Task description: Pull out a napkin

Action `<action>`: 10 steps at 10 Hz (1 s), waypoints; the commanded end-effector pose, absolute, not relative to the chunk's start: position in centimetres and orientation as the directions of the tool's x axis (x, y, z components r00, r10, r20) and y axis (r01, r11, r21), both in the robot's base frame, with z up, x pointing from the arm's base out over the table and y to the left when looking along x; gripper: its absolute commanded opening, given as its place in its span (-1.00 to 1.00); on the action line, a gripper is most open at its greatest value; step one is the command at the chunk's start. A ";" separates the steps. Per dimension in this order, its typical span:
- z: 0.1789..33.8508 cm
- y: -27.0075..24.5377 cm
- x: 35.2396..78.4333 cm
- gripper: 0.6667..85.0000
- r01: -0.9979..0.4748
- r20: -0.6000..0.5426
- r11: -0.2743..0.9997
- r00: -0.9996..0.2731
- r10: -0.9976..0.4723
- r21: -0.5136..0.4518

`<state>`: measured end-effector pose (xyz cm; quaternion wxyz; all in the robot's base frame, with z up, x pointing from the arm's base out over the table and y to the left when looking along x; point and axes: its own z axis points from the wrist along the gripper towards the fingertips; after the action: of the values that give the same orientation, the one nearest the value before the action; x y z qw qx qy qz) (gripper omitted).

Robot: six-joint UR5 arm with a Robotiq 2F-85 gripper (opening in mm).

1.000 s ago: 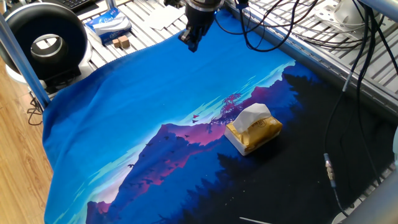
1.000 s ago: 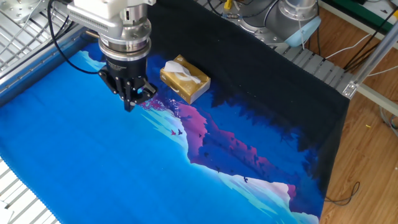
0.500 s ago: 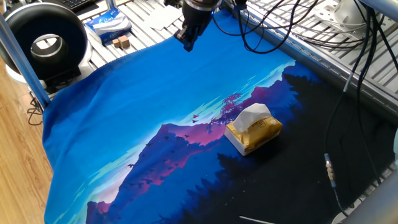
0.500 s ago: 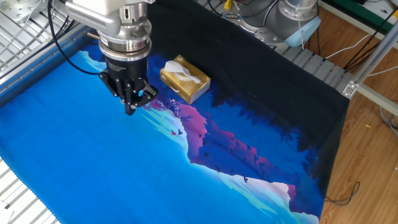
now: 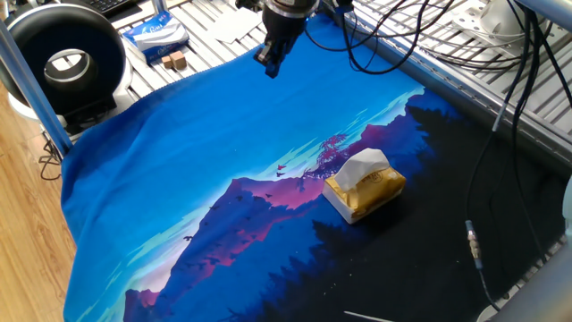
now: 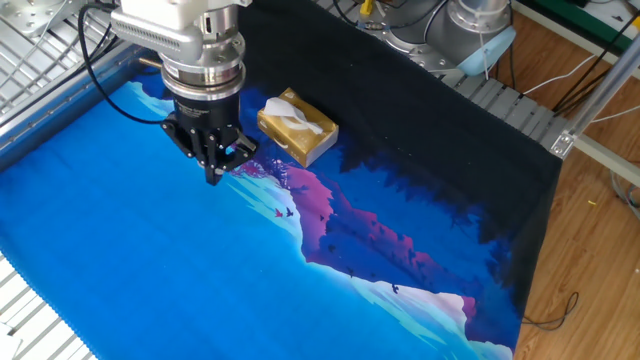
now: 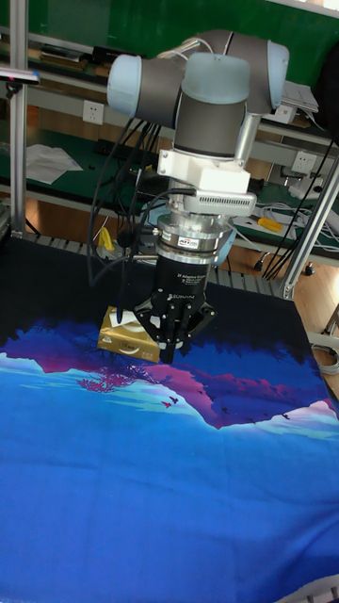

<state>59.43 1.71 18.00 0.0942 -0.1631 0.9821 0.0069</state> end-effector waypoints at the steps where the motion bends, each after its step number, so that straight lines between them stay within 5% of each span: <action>1: 17.7 -0.1 56.4 -0.99 -0.426 -0.051 0.903 -0.902 -0.429 -0.048; 4: 18.0 1.2 59.1 -0.99 -0.389 -0.166 0.920 -0.906 -0.390 -0.041; 10: 18.2 1.8 60.0 -0.99 -0.347 -0.212 0.937 -0.915 -0.343 -0.019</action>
<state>59.30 1.33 17.92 0.0905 -0.1860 0.9784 -0.0019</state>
